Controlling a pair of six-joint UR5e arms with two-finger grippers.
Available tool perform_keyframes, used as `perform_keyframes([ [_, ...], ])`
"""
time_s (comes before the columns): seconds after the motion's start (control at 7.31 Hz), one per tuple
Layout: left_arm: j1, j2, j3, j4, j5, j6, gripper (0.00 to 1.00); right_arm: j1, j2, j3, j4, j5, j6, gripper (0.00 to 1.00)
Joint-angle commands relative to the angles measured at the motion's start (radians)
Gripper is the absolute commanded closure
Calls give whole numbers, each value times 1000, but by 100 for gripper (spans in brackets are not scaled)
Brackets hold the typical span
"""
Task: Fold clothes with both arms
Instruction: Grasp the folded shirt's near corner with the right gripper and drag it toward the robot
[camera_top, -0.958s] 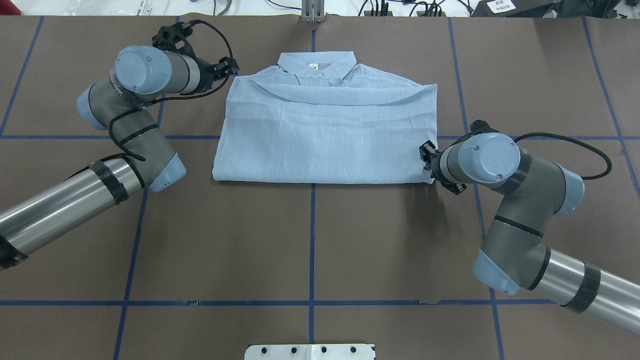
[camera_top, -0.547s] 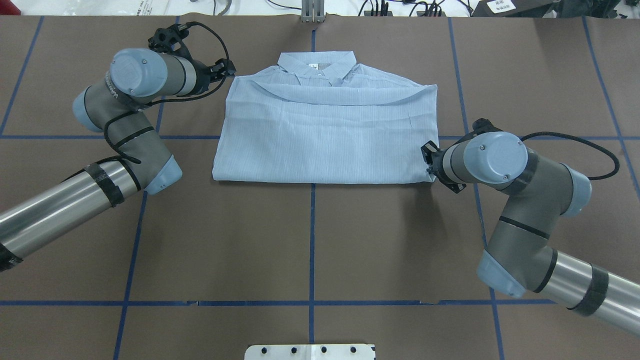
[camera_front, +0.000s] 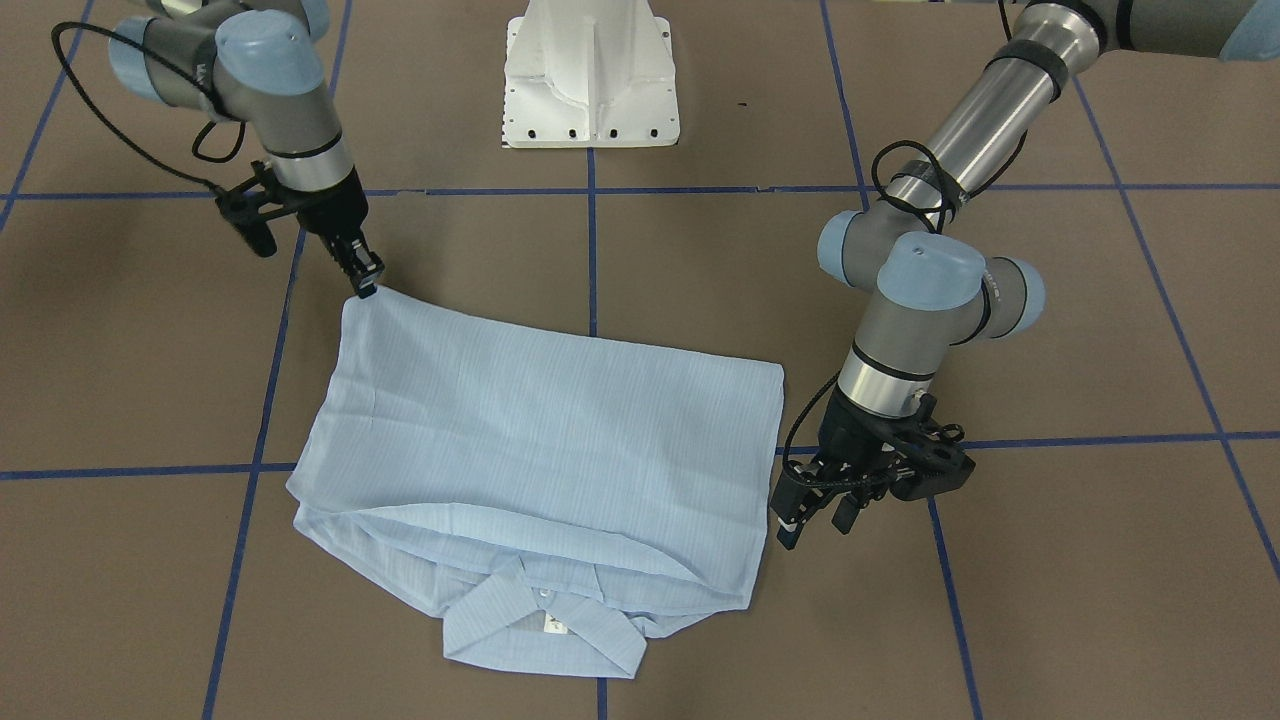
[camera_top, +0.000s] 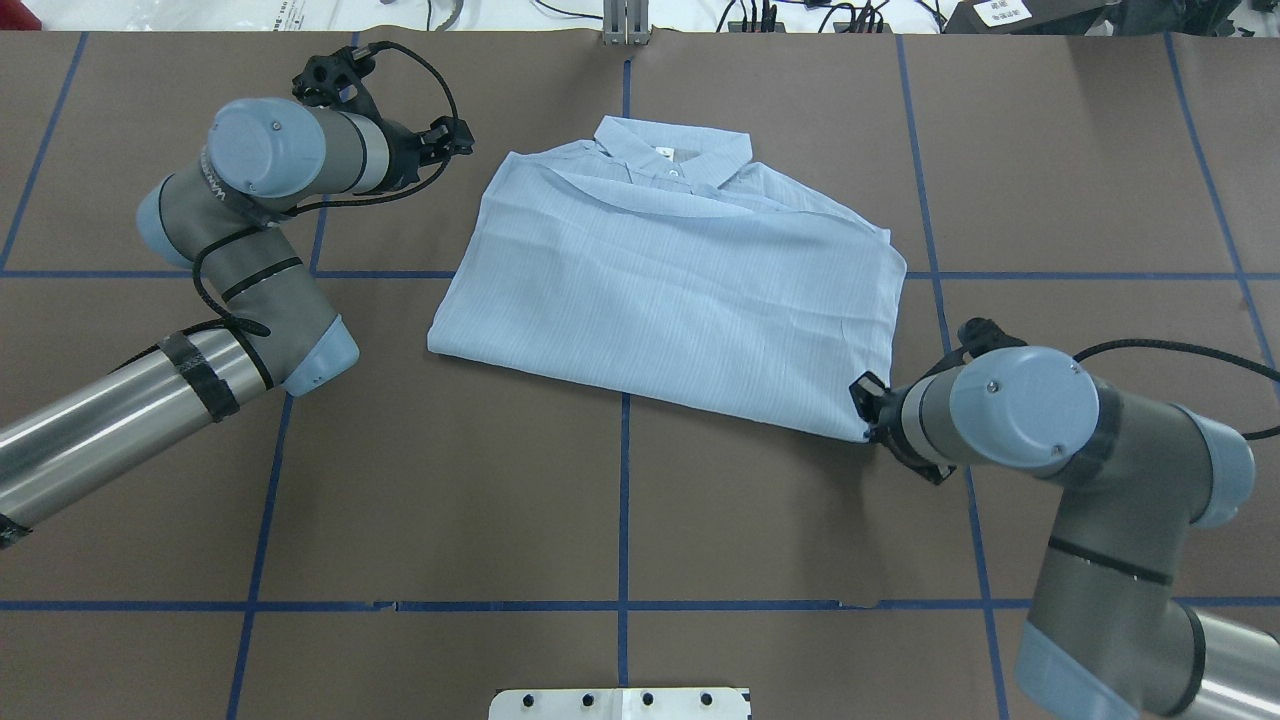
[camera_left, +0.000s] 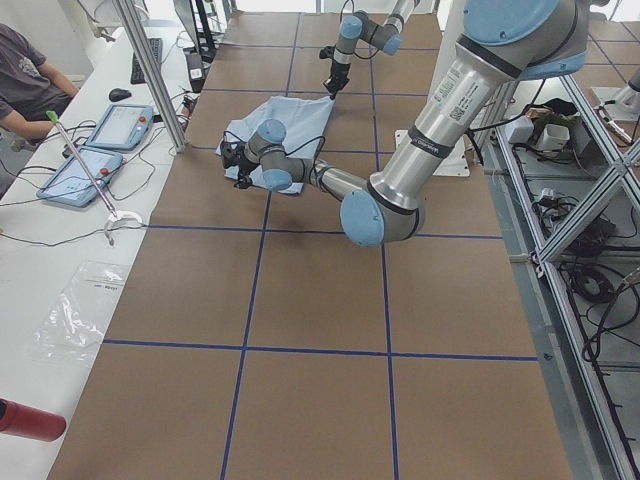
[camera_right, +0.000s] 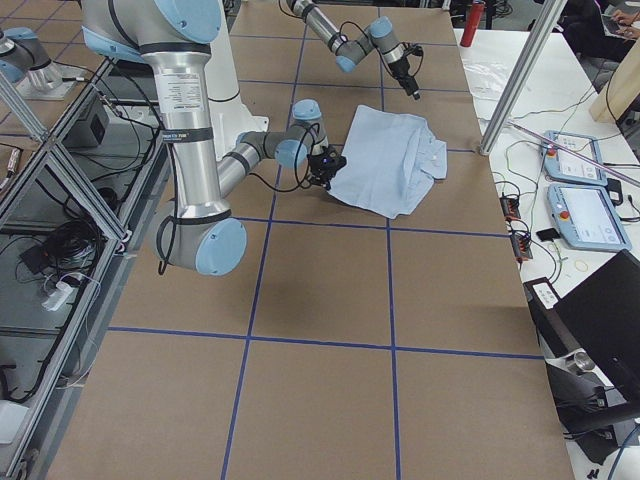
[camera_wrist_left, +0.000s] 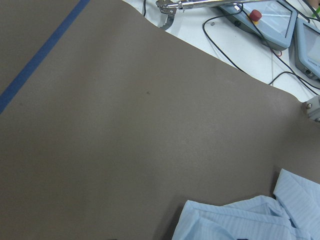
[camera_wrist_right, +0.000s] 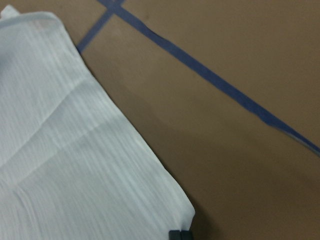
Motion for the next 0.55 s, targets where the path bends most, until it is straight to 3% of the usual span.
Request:
perform_keyframes([
  [0.0,29,50,-94,2,-5,-43,16,-219,-2,203,-289,61,32,100],
  [0.27,44,123,-221,0,-78,-140,16,-436,-1,295,-381,67,128,100],
  [0.41,90,195,-316,0,-81,-160,16,-481,4,299,-381,63,165,1],
])
